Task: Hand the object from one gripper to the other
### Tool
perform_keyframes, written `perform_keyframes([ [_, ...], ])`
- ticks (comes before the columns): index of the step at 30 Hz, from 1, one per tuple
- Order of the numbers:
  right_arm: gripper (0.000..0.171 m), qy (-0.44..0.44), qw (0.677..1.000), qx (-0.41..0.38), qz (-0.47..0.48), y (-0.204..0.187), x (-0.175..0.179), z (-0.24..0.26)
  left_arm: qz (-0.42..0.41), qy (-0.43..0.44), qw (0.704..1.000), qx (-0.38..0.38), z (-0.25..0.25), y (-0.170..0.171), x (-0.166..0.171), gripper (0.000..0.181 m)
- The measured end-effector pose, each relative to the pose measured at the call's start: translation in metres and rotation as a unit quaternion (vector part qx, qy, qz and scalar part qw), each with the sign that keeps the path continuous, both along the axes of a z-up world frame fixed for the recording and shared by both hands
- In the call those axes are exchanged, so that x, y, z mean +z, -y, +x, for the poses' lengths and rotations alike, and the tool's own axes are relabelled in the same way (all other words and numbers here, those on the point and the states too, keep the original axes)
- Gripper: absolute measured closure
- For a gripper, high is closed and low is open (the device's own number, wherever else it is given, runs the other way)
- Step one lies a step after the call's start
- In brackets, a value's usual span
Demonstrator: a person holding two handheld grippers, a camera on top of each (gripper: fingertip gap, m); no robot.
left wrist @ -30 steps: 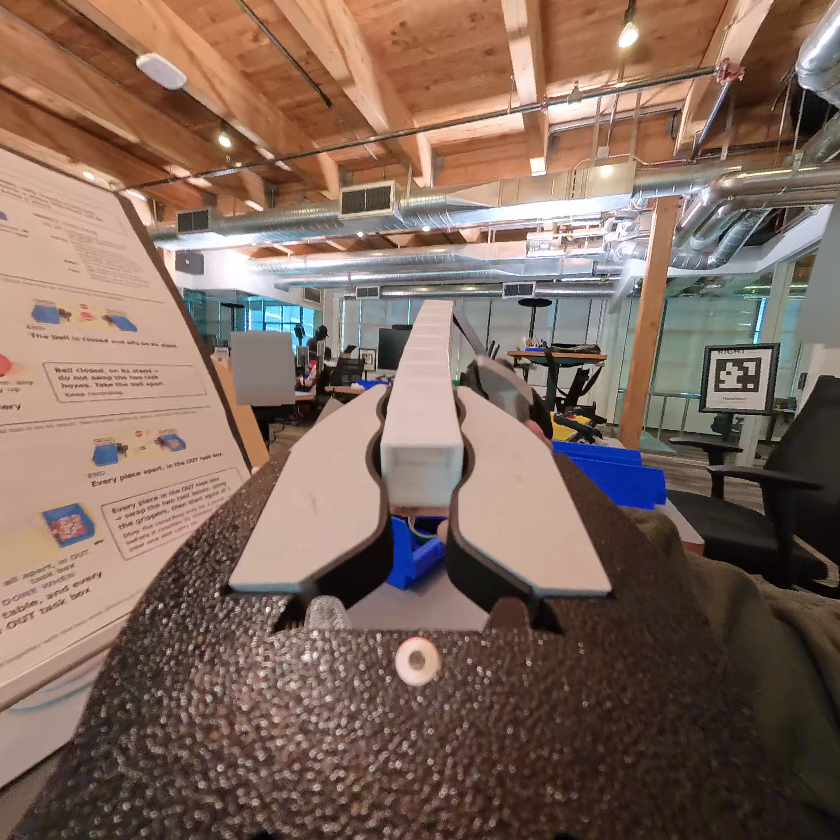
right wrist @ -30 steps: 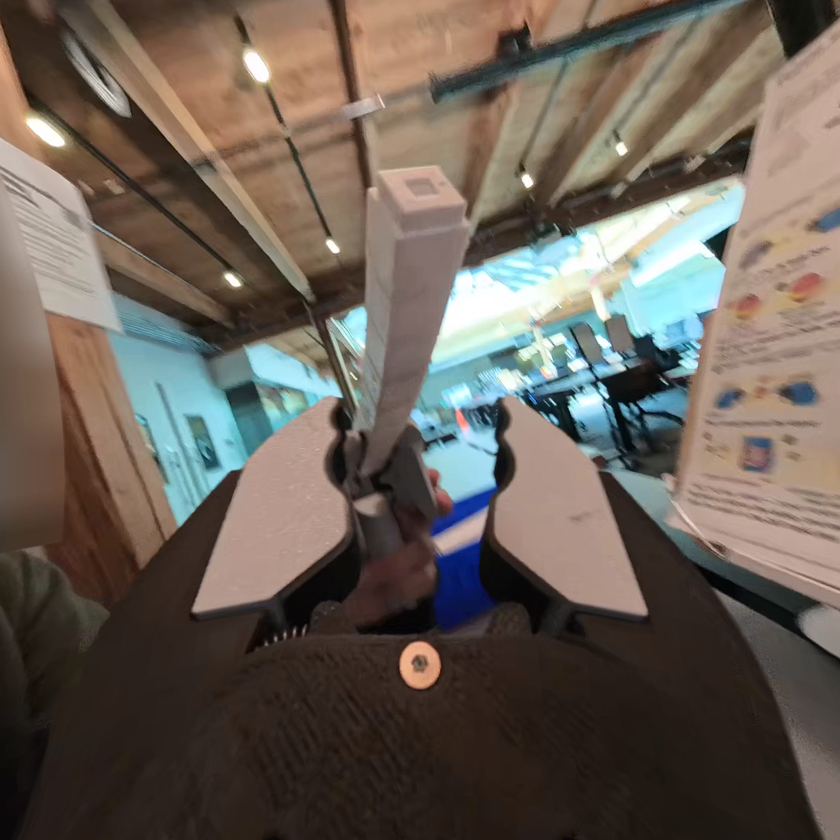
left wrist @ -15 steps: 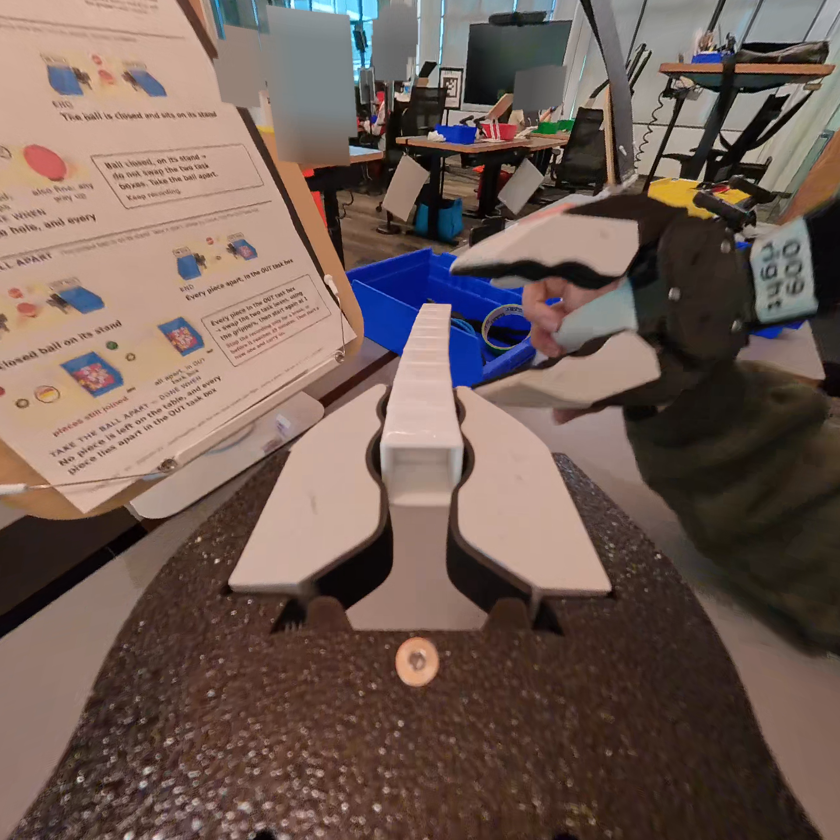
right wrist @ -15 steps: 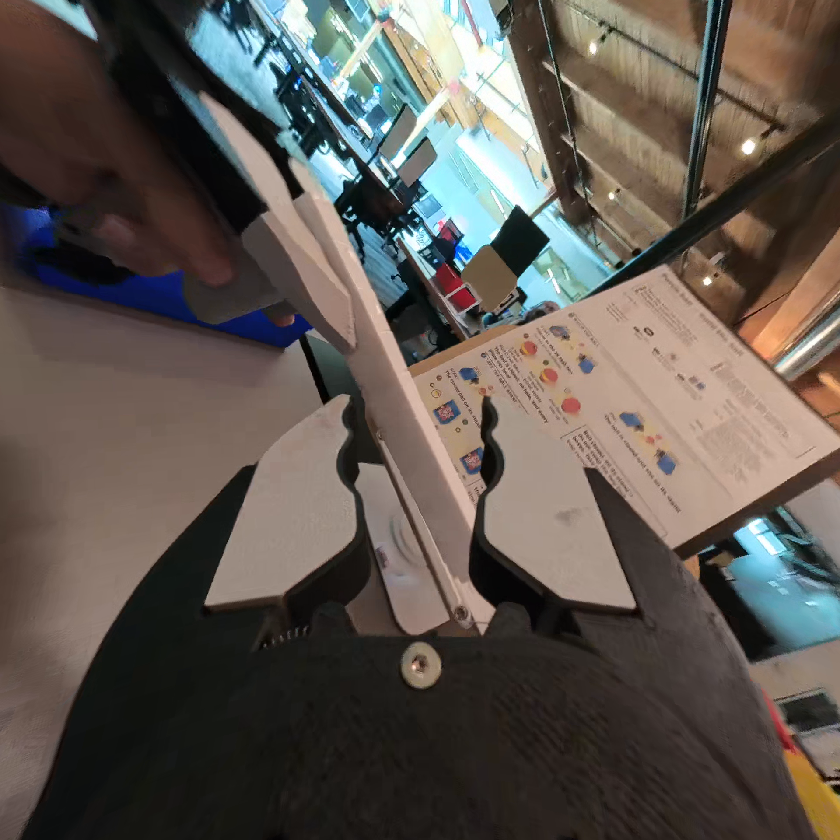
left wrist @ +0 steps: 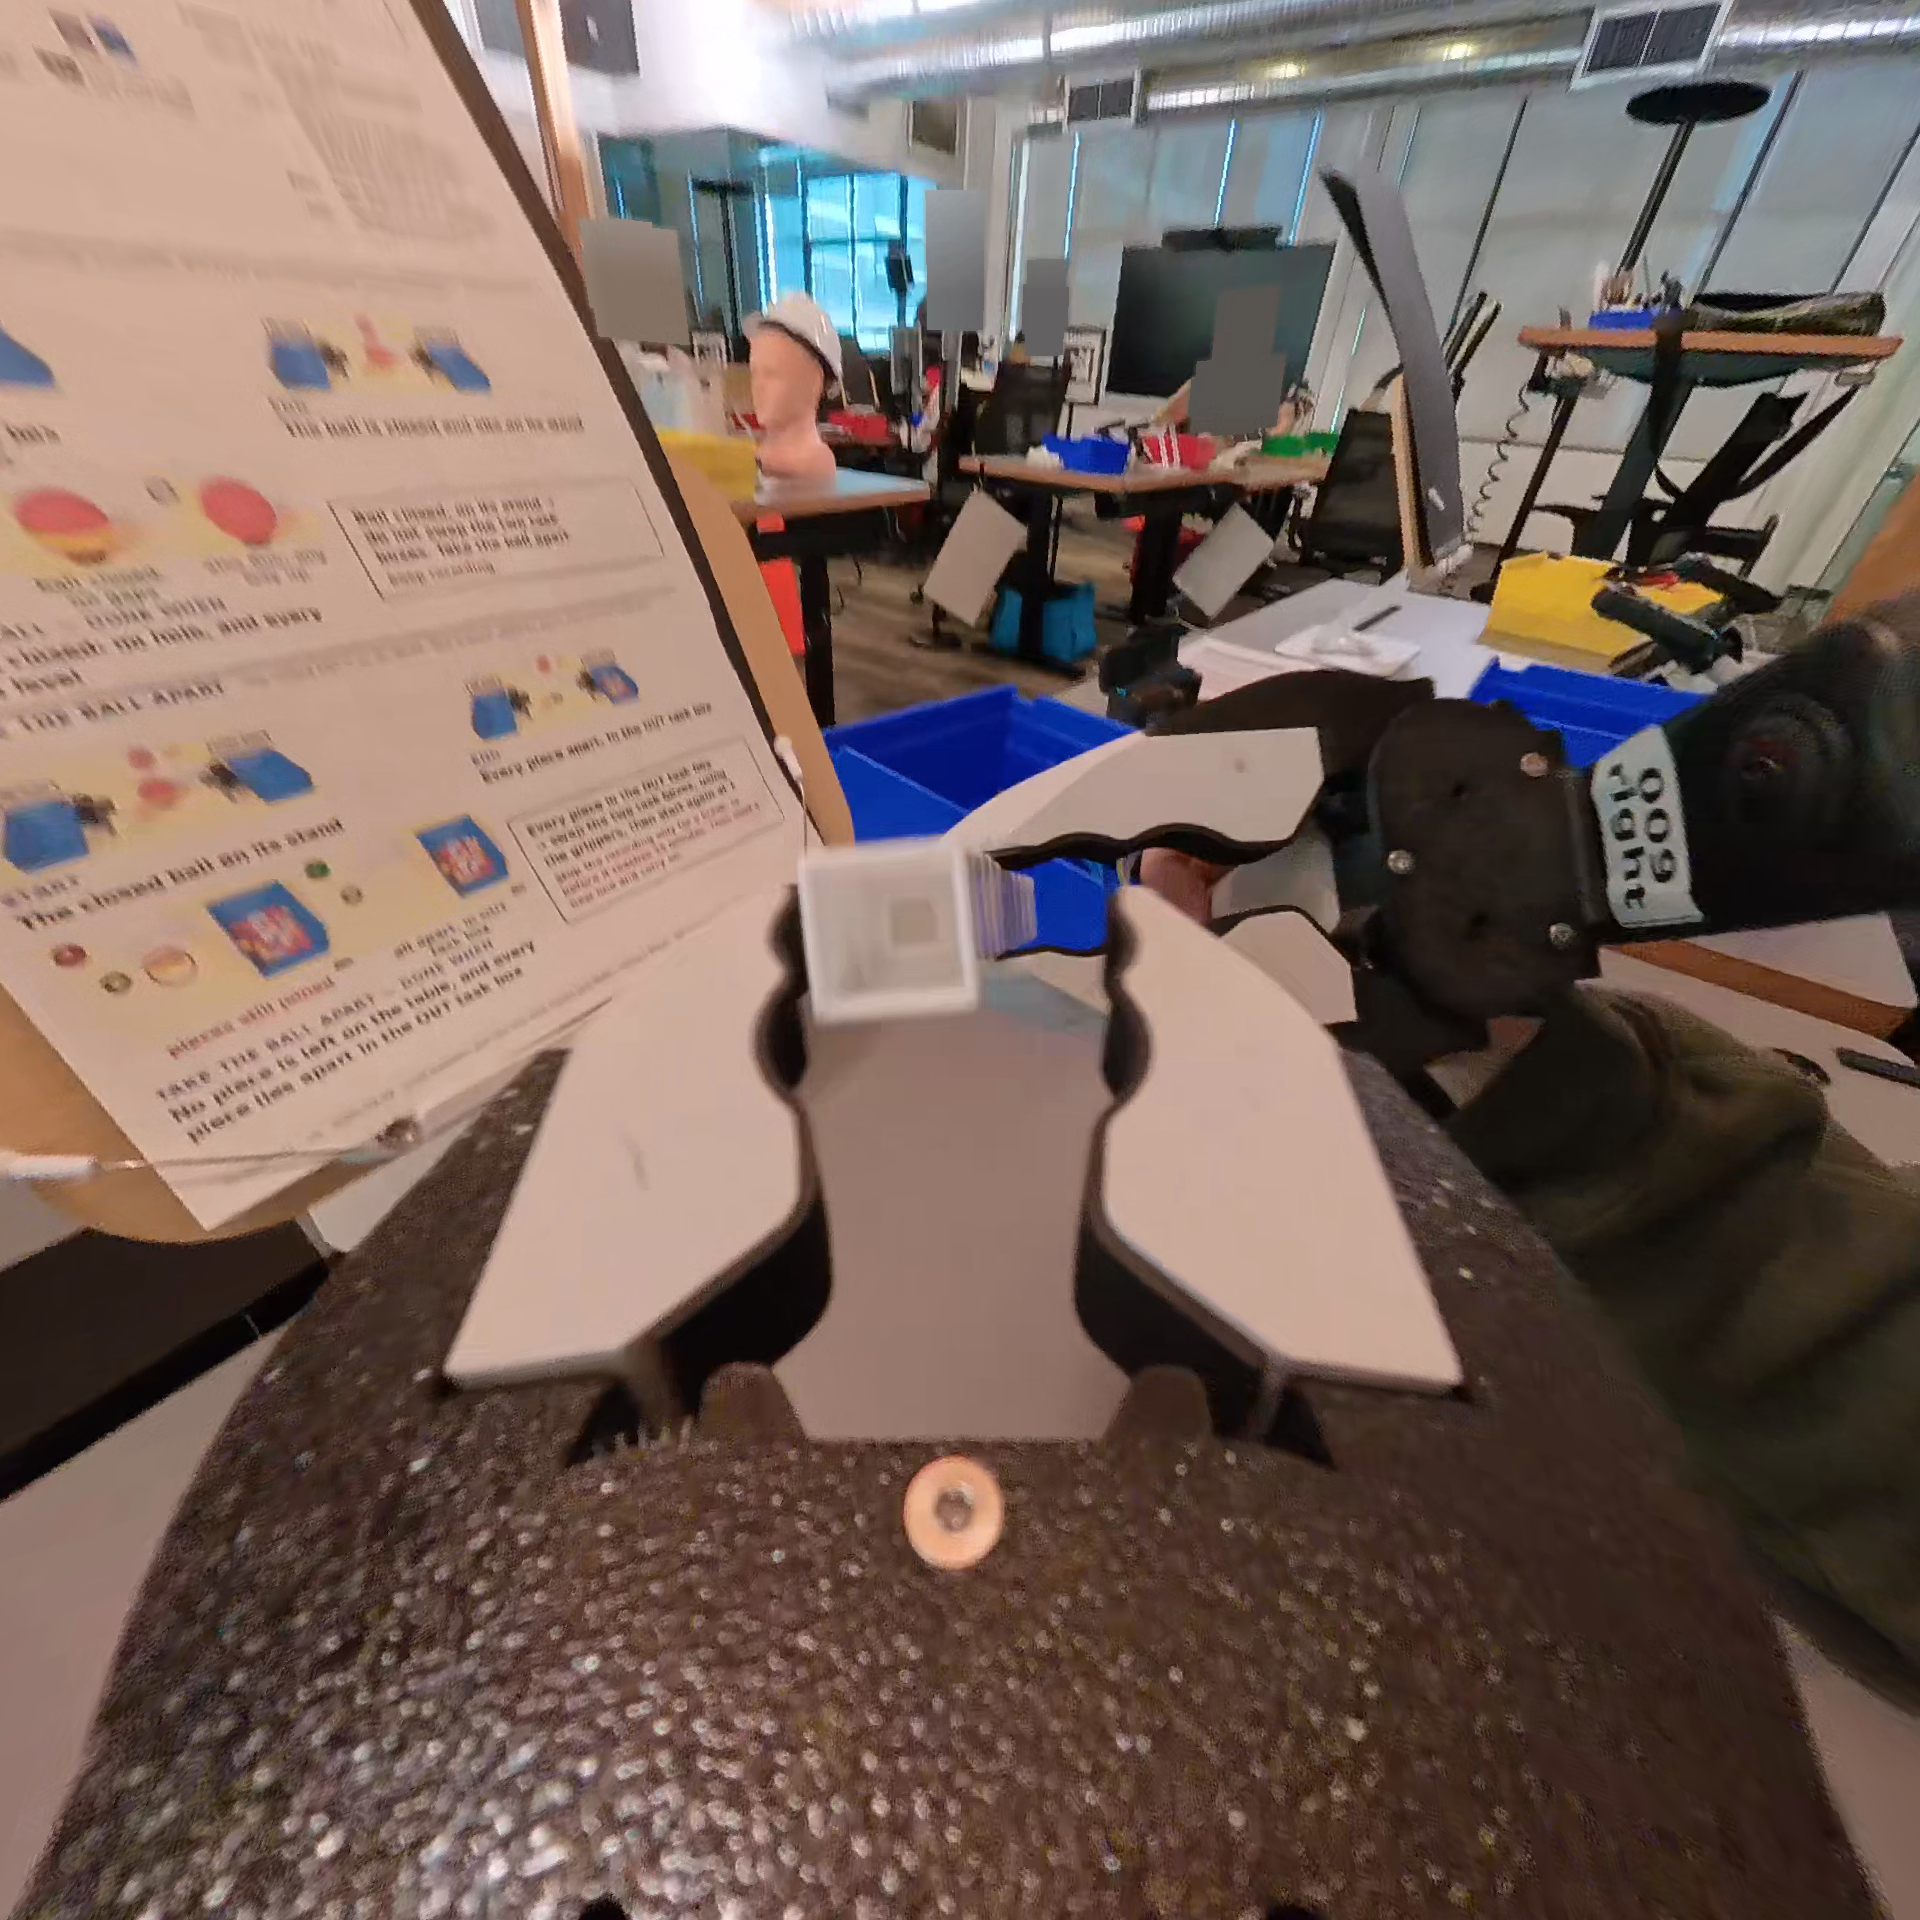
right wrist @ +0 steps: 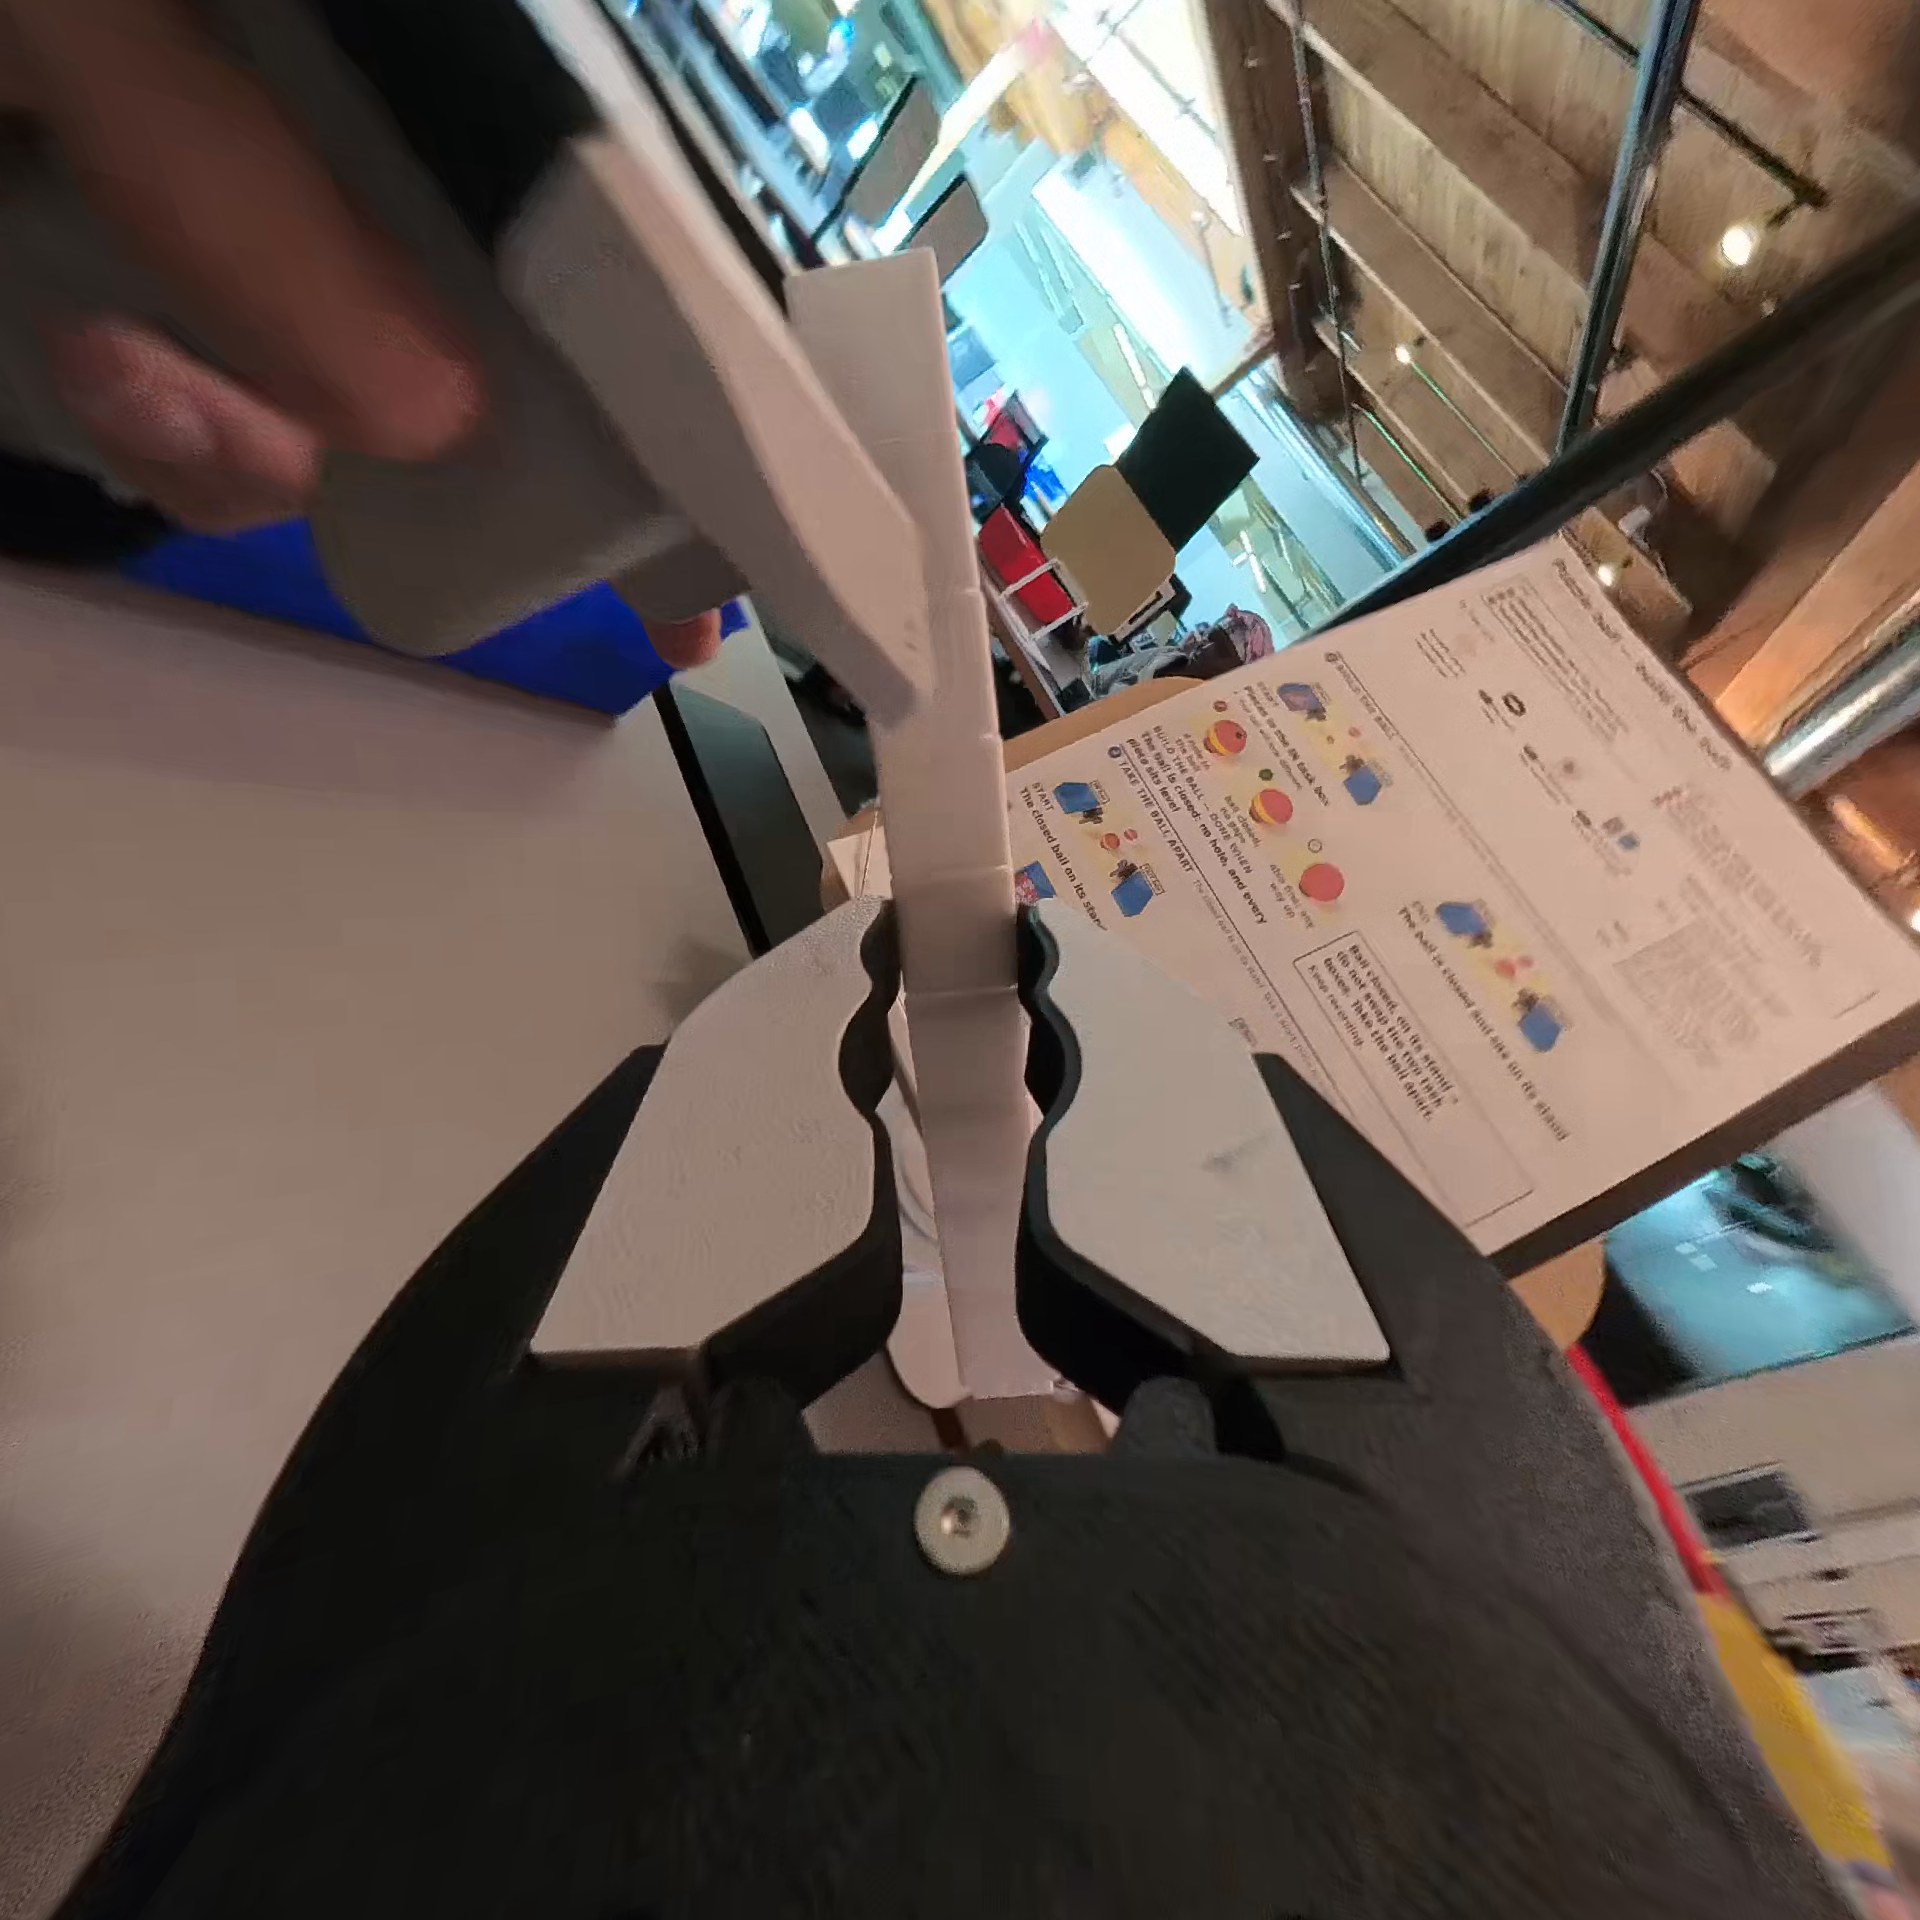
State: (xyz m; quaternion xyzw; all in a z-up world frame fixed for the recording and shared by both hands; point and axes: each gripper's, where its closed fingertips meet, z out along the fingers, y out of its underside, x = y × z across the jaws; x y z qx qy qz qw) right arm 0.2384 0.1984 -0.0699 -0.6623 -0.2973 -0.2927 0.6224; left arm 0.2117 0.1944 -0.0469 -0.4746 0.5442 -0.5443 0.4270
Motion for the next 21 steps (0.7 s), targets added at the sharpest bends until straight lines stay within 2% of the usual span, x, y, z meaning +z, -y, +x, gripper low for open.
perform_keyframes([
  [2,0.150,-0.083,0.996,0.014,0.016,0.001,0.007,0.004,0.009,0.021,1.000,-0.012,-0.003,0.003,0.007,0.110],
  [5,0.150,-0.251,0.963,0.089,0.051,0.010,0.027,0.002,0.033,0.042,0.998,-0.037,-0.004,0.010,0.008,0.110],
  [8,0.150,-0.410,0.890,0.167,0.108,0.023,0.053,0.005,0.059,0.038,0.996,-0.059,0.001,0.017,-0.002,0.112],
  [12,0.150,-0.548,0.778,0.246,0.186,0.039,0.079,0.017,0.142,0.019,0.990,-0.013,0.018,0.015,-0.020,0.117],
  [14,0.150,-0.598,0.721,0.270,0.224,0.049,0.089,0.027,0.190,0.045,0.981,0.011,0.024,0.017,-0.020,0.119],
  [18,0.150,-0.678,0.627,0.286,0.256,0.053,0.092,0.039,0.243,0.145,0.957,0.057,0.029,0.031,-0.002,0.123],
  [21,0.150,-0.715,0.575,0.309,0.251,0.051,0.092,0.037,0.295,0.183,0.934,0.087,0.030,0.041,0.003,0.130],
])
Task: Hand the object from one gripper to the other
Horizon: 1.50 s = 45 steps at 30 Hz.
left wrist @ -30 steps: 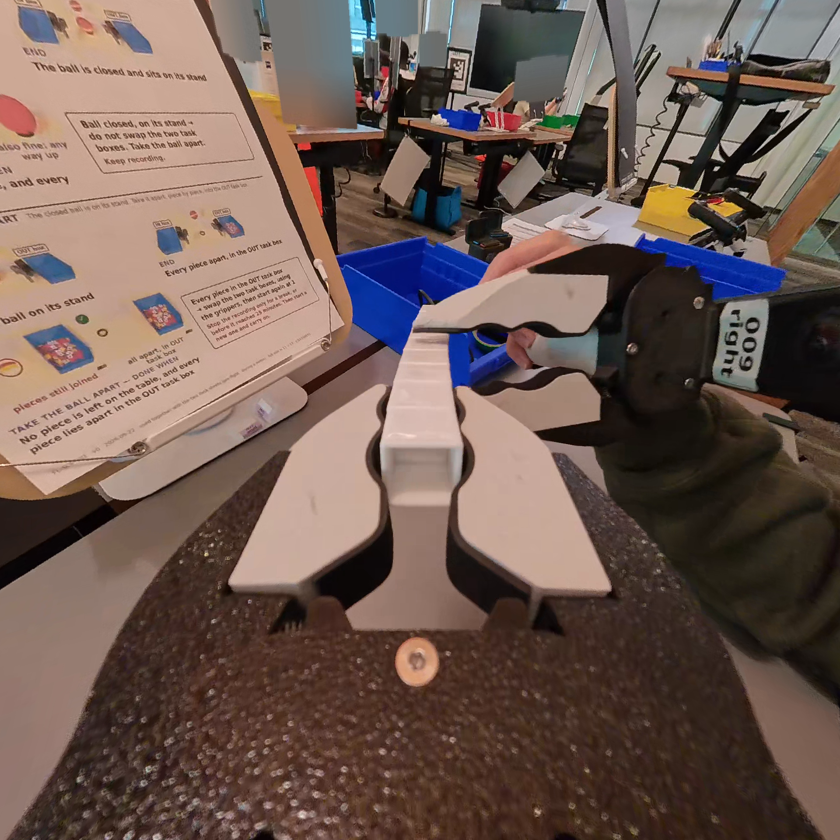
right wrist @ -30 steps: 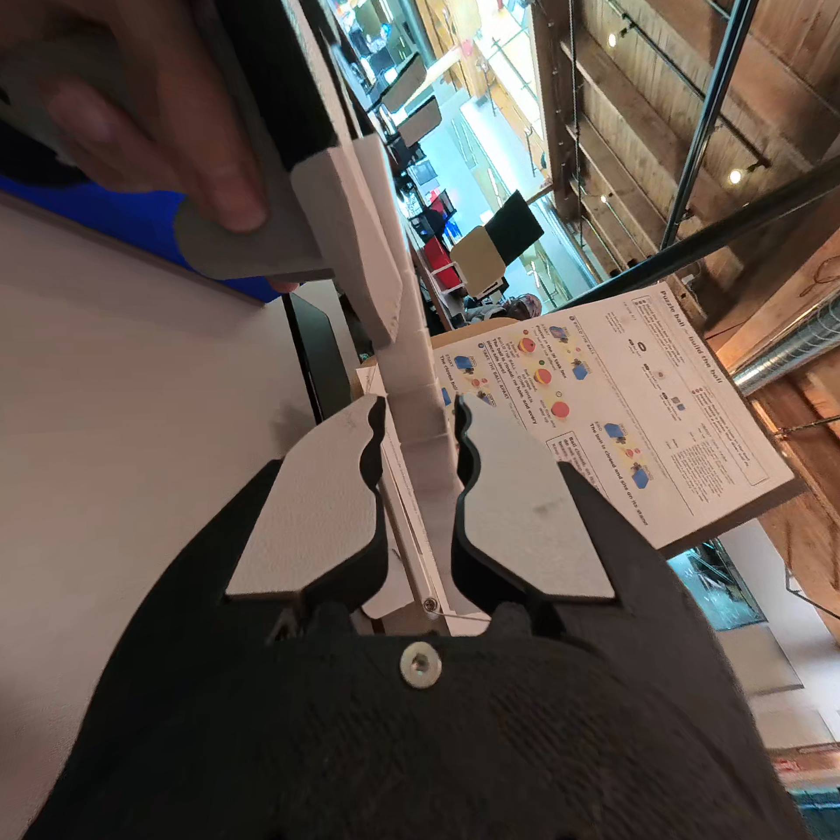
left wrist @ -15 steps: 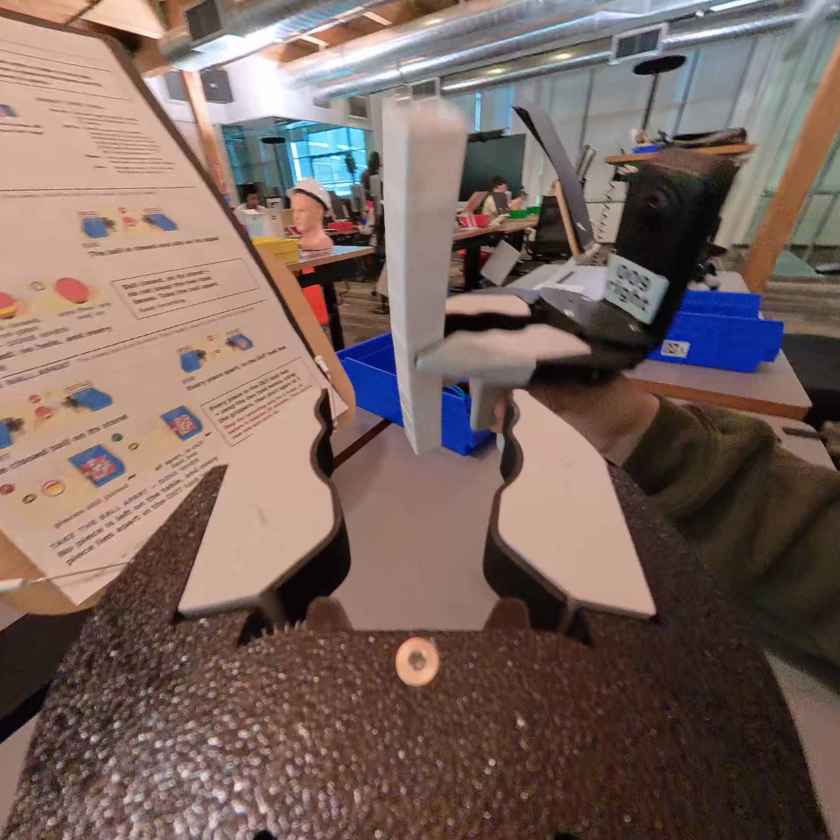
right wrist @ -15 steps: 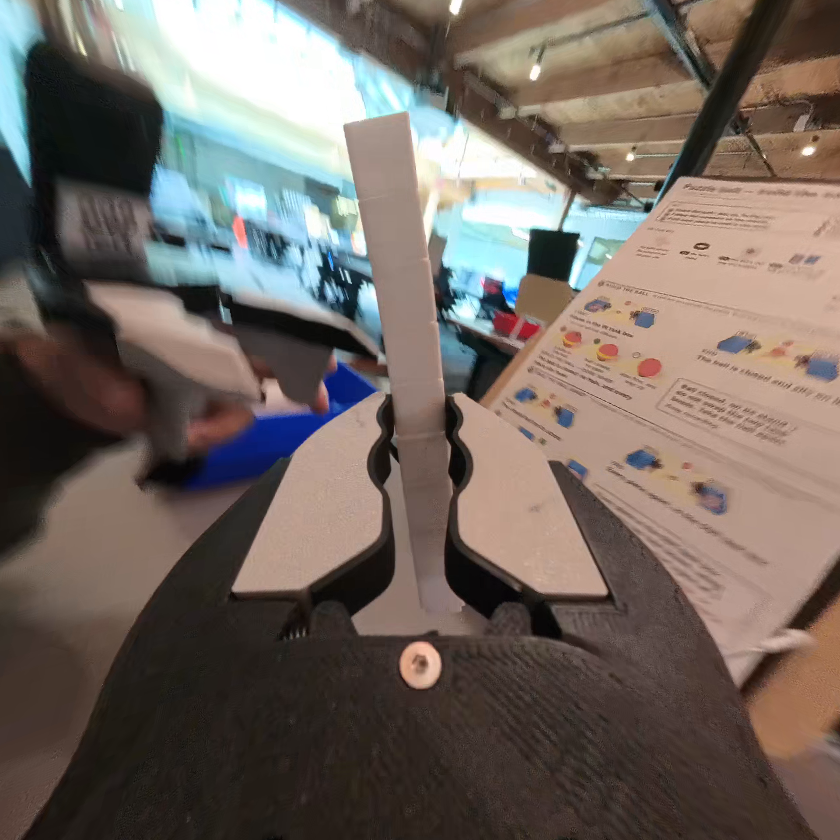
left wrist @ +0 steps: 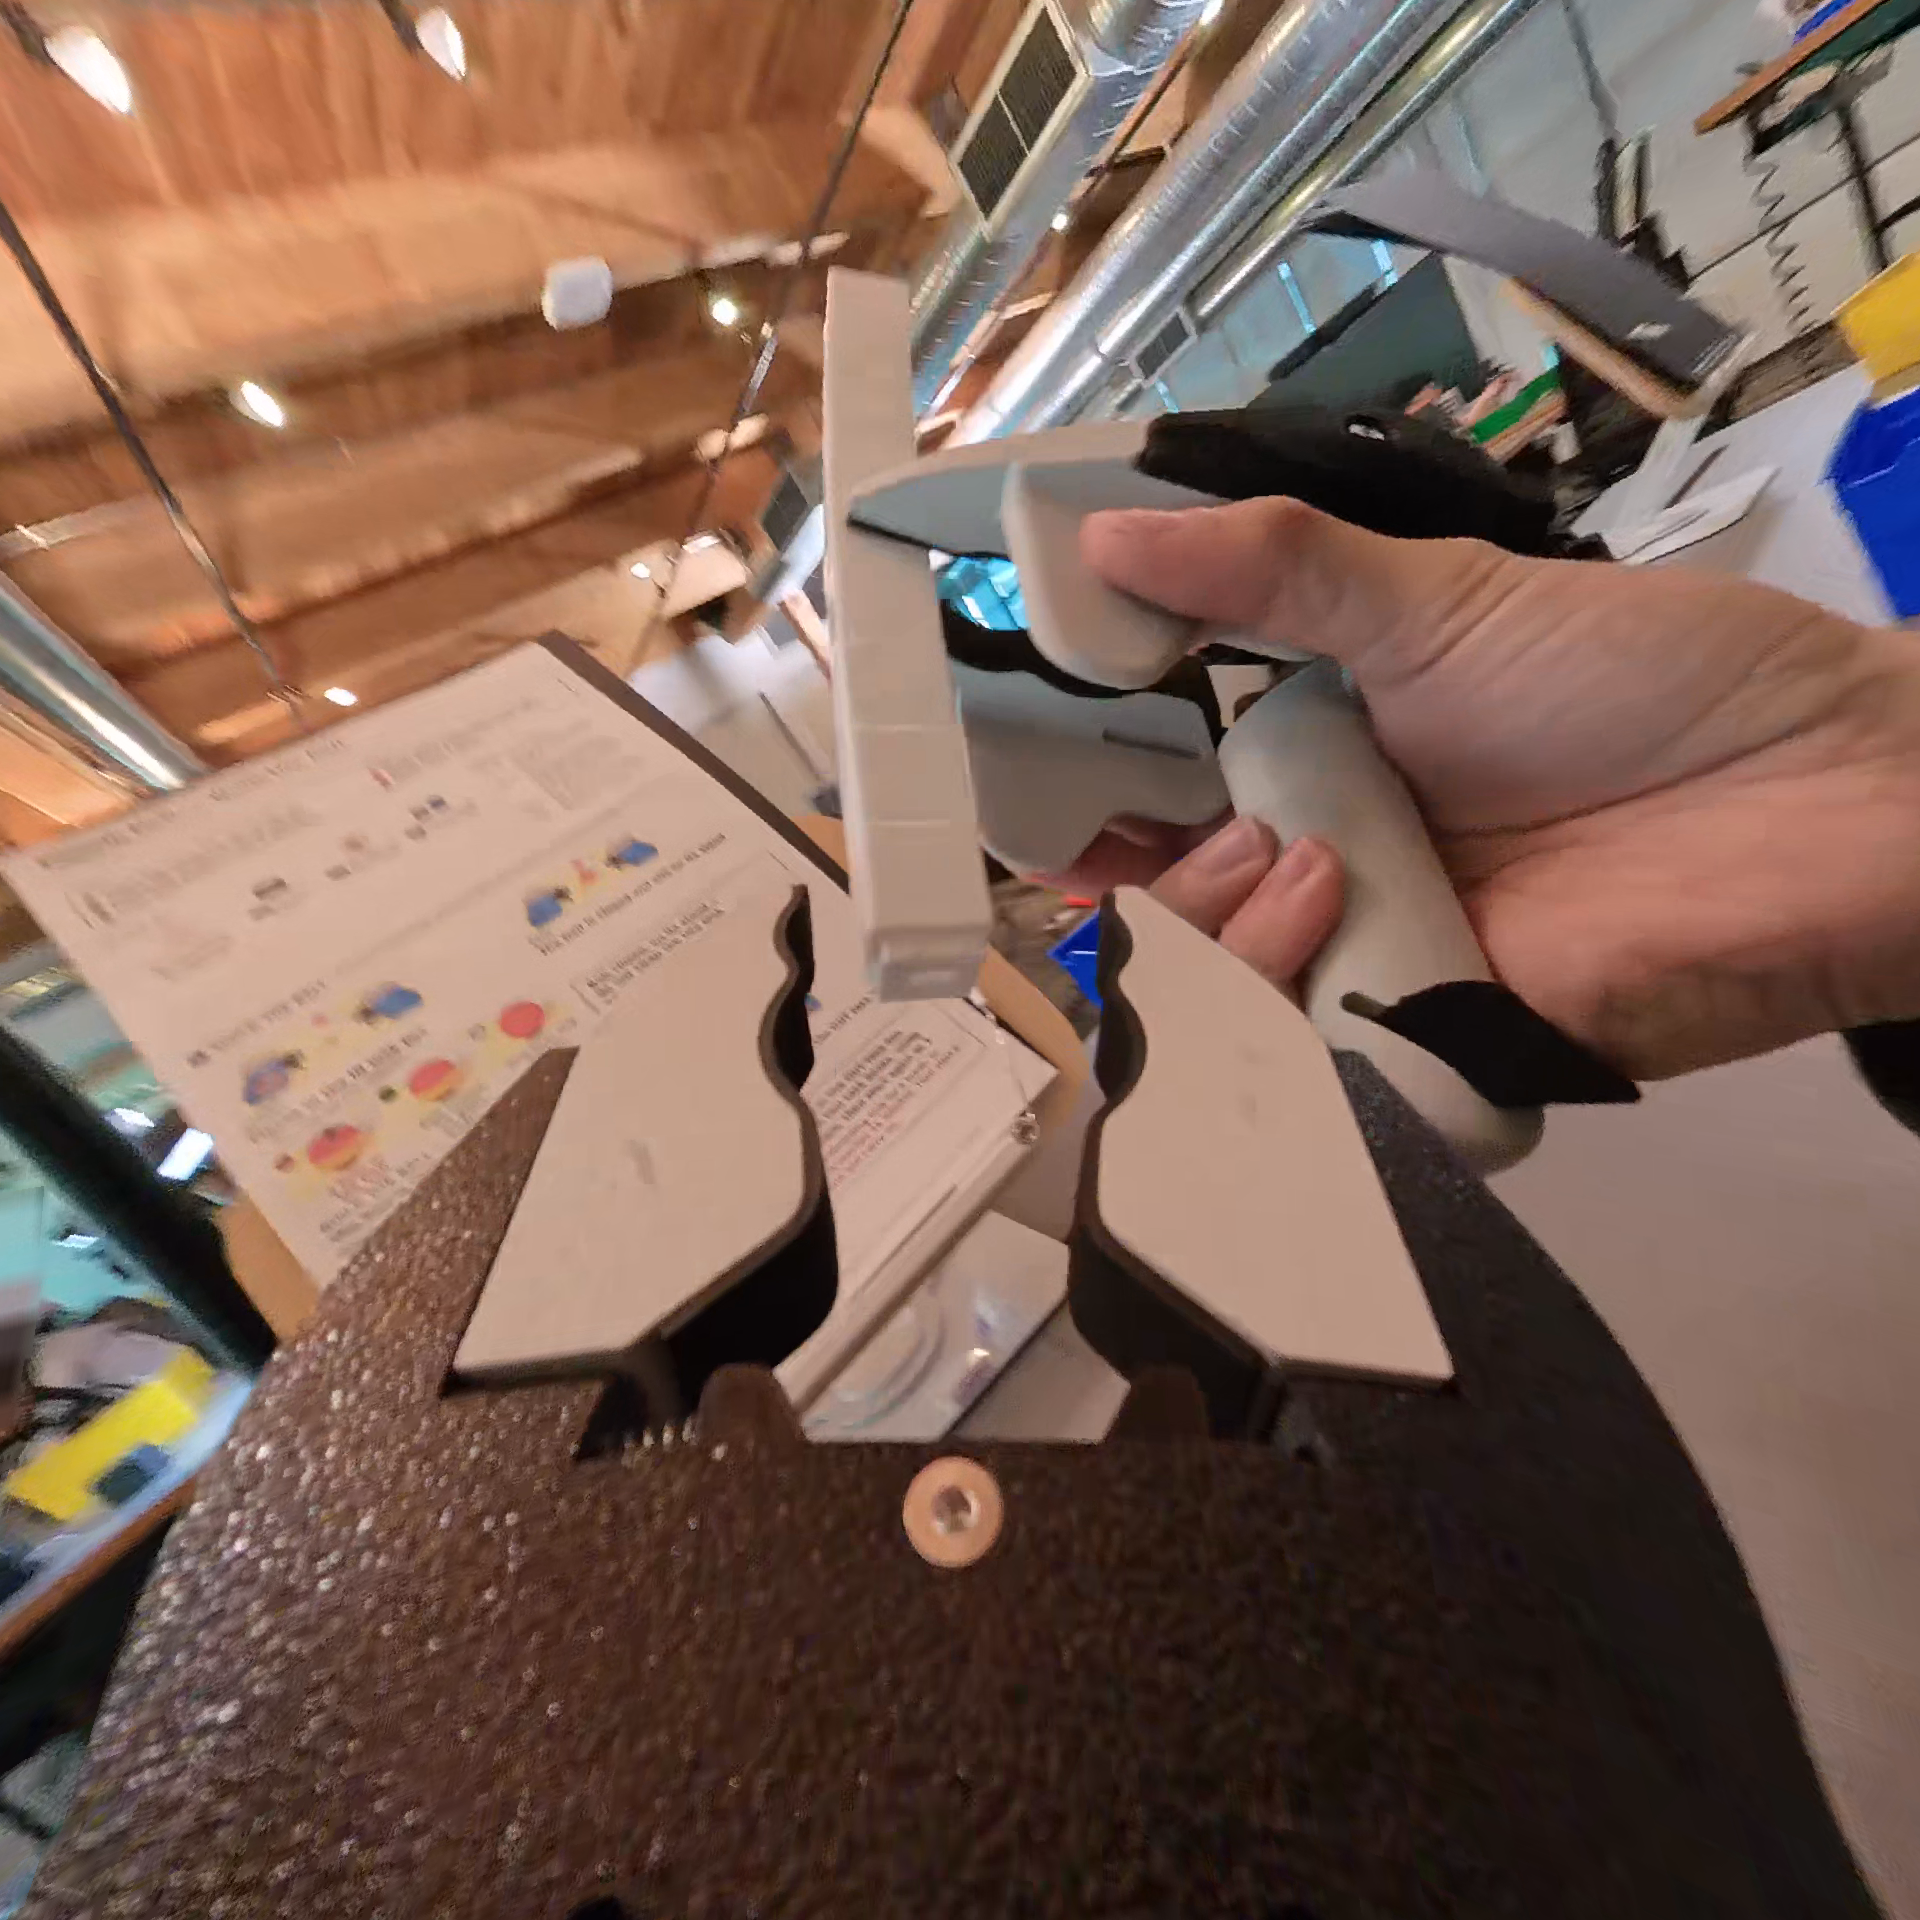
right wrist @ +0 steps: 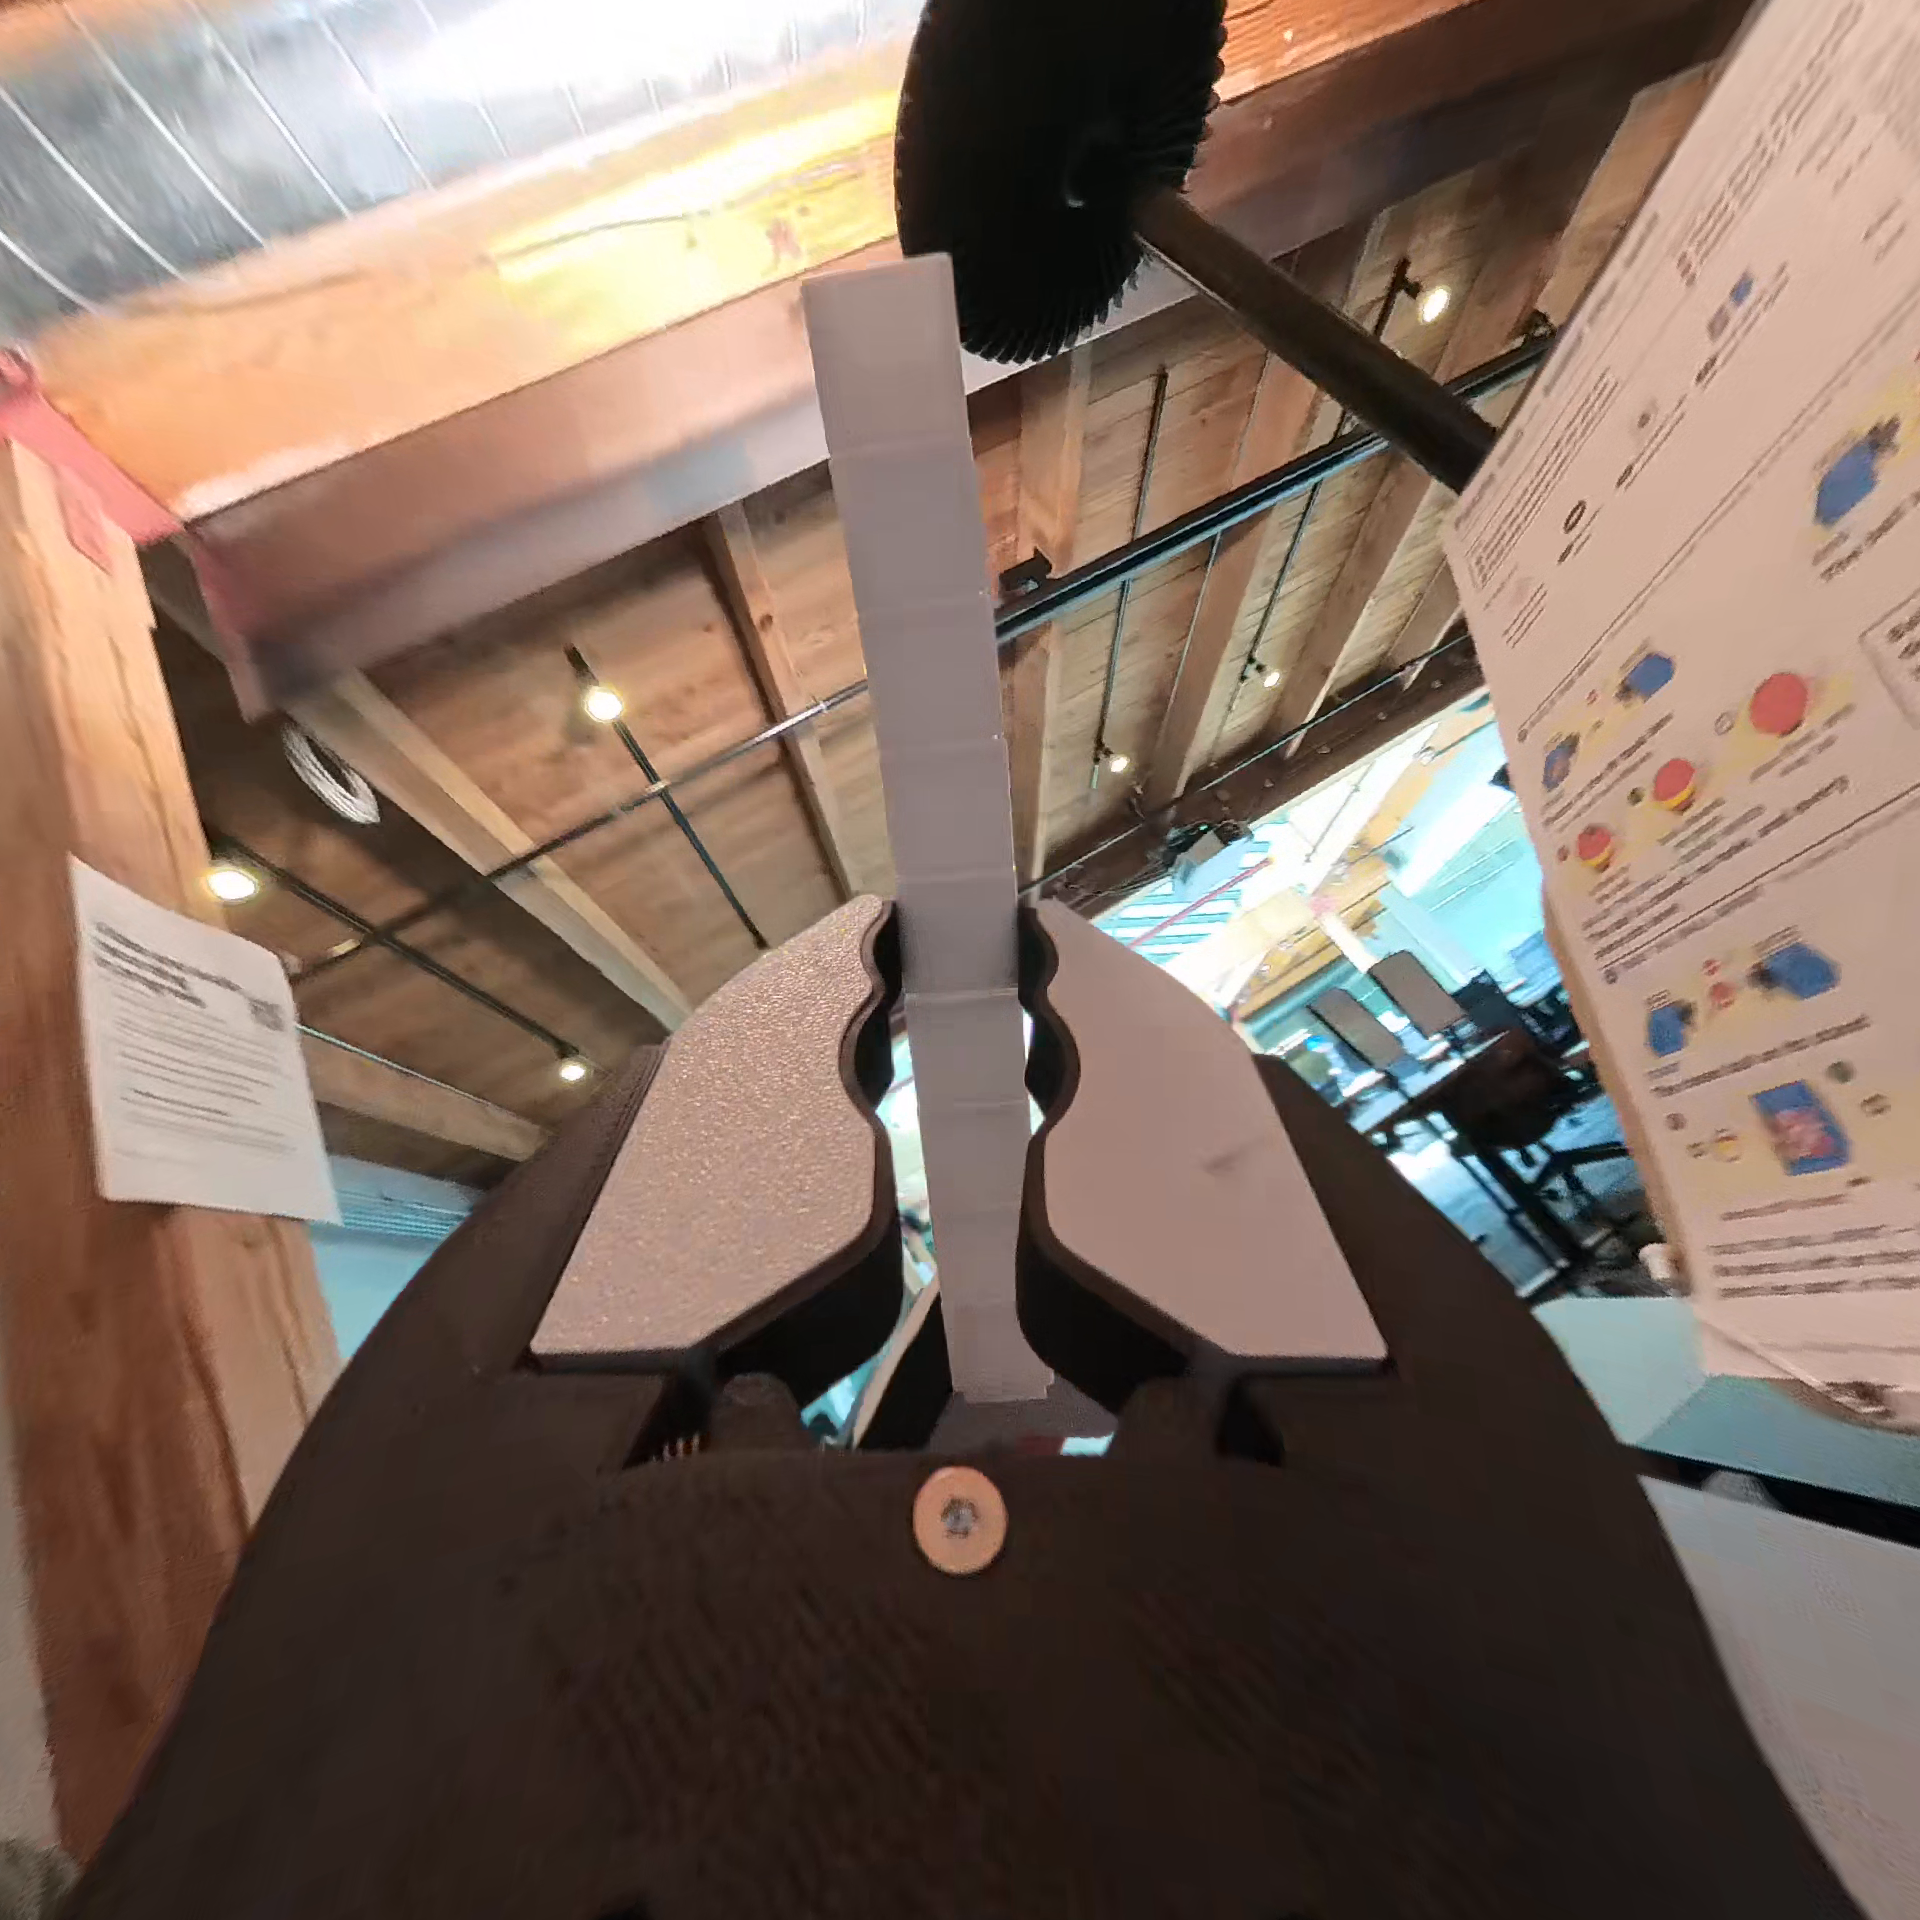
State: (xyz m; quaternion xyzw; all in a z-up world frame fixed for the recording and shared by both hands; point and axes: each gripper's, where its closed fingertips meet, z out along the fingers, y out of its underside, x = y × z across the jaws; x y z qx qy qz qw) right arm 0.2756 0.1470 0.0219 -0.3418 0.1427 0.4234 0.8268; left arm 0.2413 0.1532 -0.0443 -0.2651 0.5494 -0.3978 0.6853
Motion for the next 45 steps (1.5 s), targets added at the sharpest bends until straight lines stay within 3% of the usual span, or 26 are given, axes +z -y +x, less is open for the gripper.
perform_keyframes([
  [4,0.150,-0.006,1.000,0.024,-0.005,-0.007,-0.003,-0.008,0.034,0.057,0.996,0.058,-0.005,-0.005,0.011,0.157],
  [10,0.150,0.049,0.999,0.019,-0.014,-0.009,-0.002,-0.017,0.028,0.071,0.996,0.047,-0.013,-0.011,0.016,0.159],
  [11,0.144,0.072,0.997,0.004,-0.018,-0.008,-0.001,-0.018,0.023,0.065,0.997,0.046,-0.013,-0.013,0.017,0.159],
  [13,0.097,0.125,0.989,-0.067,-0.047,-0.010,-0.001,-0.011,0.005,0.046,0.998,0.036,-0.015,-0.017,0.018,0.159],
  [14,0.081,0.166,0.980,-0.093,-0.064,-0.009,-0.002,-0.010,-0.005,0.035,0.999,0.027,-0.016,-0.020,0.018,0.159],
  [16,0.069,0.273,0.949,-0.123,-0.103,-0.006,-0.007,-0.012,-0.025,0.001,1.000,-0.002,-0.019,-0.023,0.017,0.159],
  [18,0.066,0.397,0.887,-0.179,-0.151,-0.001,-0.019,-0.011,-0.038,-0.043,0.998,-0.038,-0.024,-0.024,0.013,0.159],
  [19,0.063,0.460,0.842,-0.225,-0.173,0.002,-0.024,-0.008,-0.039,-0.070,0.996,-0.049,-0.026,-0.025,0.009,0.159],
  [23,0.066,0.662,0.592,-0.405,-0.221,0.015,-0.031,0.001,-0.029,-0.121,0.991,-0.055,-0.036,-0.033,0.001,0.160],
  [24,0.076,0.686,0.537,-0.436,-0.227,0.016,-0.030,0.002,-0.022,-0.128,0.991,-0.038,-0.036,-0.038,-0.001,0.160],
  [25,0.078,0.699,0.497,-0.458,-0.233,0.016,-0.029,0.004,-0.016,-0.130,0.991,-0.021,-0.035,-0.042,-0.002,0.160],
  [28,0.077,0.744,0.423,-0.479,-0.196,0.003,-0.036,-0.009,-0.026,-0.145,0.989,-0.013,-0.032,-0.041,-0.004,0.160],
  [30,0.096,0.754,0.367,-0.521,-0.160,-0.006,-0.036,-0.015,-0.040,-0.151,0.988,-0.019,-0.030,-0.036,-0.004,0.159],
  [32,0.102,0.764,0.353,-0.516,-0.162,-0.017,-0.047,-0.016,-0.048,-0.160,0.986,-0.026,-0.030,-0.031,-0.004,0.159],
  [39,0.149,0.764,0.314,-0.546,-0.139,-0.024,-0.052,-0.014,-0.120,-0.160,0.978,-0.064,-0.034,-0.024,0.005,0.160],
  [43,0.149,0.763,0.331,-0.537,-0.140,-0.026,-0.056,-0.016,-0.144,-0.160,0.974,-0.073,-0.036,-0.026,0.007,0.160],
  [45,0.150,0.761,0.359,-0.518,-0.154,-0.030,-0.060,-0.017,-0.161,-0.150,0.972,-0.078,-0.038,-0.026,0.011,0.159],
])
